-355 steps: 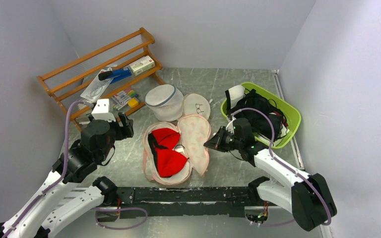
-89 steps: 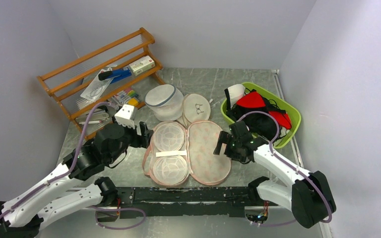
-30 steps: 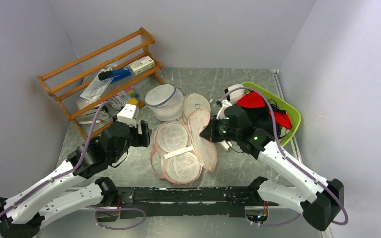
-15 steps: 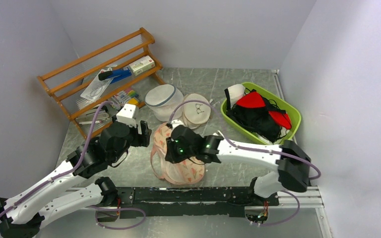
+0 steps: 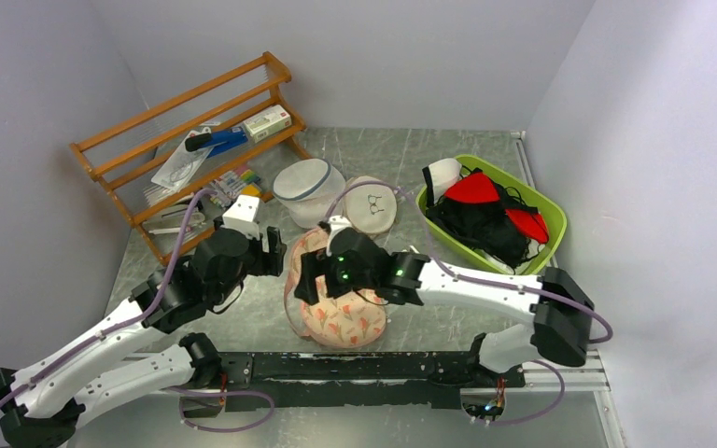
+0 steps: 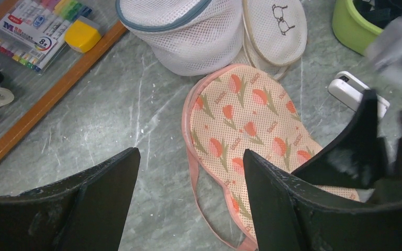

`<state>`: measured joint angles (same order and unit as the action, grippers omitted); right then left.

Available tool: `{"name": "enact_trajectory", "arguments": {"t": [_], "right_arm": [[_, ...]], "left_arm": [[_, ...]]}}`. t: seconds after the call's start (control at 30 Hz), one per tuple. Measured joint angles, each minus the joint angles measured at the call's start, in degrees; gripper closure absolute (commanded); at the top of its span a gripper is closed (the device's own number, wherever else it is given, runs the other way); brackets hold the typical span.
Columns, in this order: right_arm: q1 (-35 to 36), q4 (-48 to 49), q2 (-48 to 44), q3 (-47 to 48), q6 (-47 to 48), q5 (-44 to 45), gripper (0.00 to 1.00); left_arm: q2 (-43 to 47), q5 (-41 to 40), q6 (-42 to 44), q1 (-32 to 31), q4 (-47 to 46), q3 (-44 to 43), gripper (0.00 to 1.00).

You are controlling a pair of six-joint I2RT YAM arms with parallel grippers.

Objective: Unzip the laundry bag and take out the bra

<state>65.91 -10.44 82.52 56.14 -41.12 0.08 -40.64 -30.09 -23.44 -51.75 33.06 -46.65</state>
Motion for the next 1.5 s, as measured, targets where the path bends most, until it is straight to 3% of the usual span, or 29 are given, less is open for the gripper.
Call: {"name": "enact_trajectory", "arguments": {"t": [0.2, 0.33, 0.47, 0.6, 0.73, 1.2, 1.5], "right_arm": [[-9.7, -0.8, -9.2, -7.9, 0.9, 0.0, 0.01], [-22.5, -0.3, -13.2, -16.2, 1.7, -4.1, 0.01], [-28.8, -0.4, -11.8, -19.8, 3.0, -7.1, 0.05], [-29.2, 2.5, -7.2, -19.7, 4.0, -10.3, 0.14], [-29.1, 7.3, -0.8, -19.3, 4.2, -13.4, 0.17], [-18.2, 15.8, 16.5, -4.1, 3.9, -16.7, 0.17], [-19.5, 15.9, 13.8, -3.5, 5.1, -19.2, 0.1]], "left_arm": [[-2.0, 0.1, 0.0, 0.0, 0.0, 0.0, 0.16], [-3.0, 0.5, 0.0, 0.0, 0.0, 0.0, 0.09], [-3.8, 1.4, 0.3, 0.0, 0.0, 0.0, 0.06], [-4.4, 2.7, 0.5, 0.0, 0.0, 0.0, 0.05], [-4.5, 4.3, 0.5, 0.0, 0.0, 0.0, 0.04], [-2.2, 17.2, -17.7, 0.0, 1.7, 3.0, 0.0], [-5.5, 18.5, -21.1, 0.0, 3.1, 1.8, 0.01]]}}
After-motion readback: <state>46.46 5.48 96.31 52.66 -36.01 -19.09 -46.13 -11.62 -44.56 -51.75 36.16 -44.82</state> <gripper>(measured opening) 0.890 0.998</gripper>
